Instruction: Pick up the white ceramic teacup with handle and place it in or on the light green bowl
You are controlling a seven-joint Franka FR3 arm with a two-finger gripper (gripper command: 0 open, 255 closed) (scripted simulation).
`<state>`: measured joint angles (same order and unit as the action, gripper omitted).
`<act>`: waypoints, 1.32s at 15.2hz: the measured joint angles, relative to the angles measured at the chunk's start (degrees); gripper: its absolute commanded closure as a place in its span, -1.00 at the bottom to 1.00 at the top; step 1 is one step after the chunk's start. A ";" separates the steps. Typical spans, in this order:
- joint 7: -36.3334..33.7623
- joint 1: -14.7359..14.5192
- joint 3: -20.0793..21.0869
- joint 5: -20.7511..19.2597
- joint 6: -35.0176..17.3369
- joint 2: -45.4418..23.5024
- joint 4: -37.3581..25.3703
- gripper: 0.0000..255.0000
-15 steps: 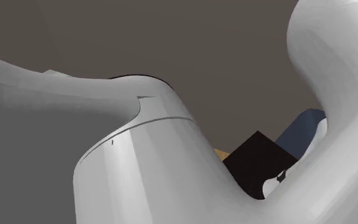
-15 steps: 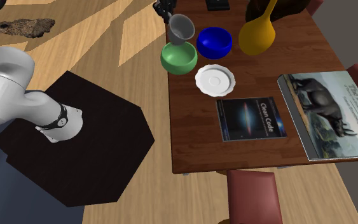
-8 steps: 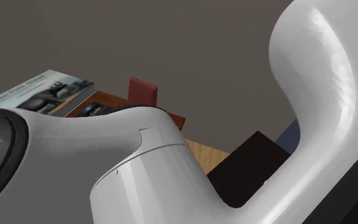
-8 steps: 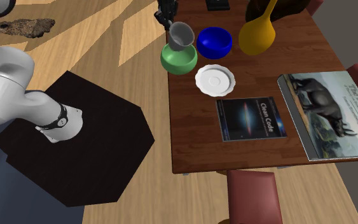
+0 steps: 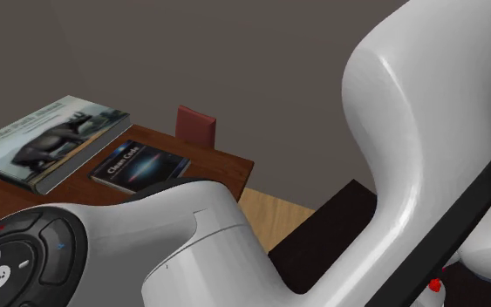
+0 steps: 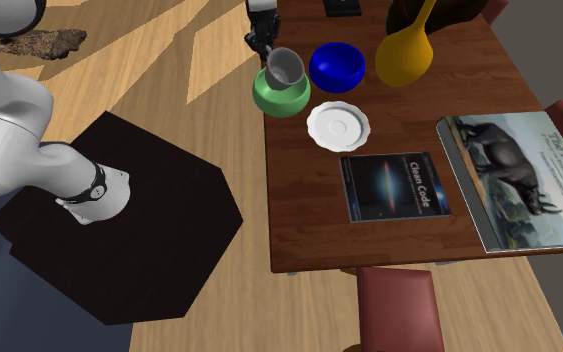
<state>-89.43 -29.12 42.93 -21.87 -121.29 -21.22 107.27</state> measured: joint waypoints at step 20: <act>1.68 0.65 1.49 2.78 4.84 2.91 -2.90 -1.00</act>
<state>-87.75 -28.47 44.42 -19.09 -116.45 -18.31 104.37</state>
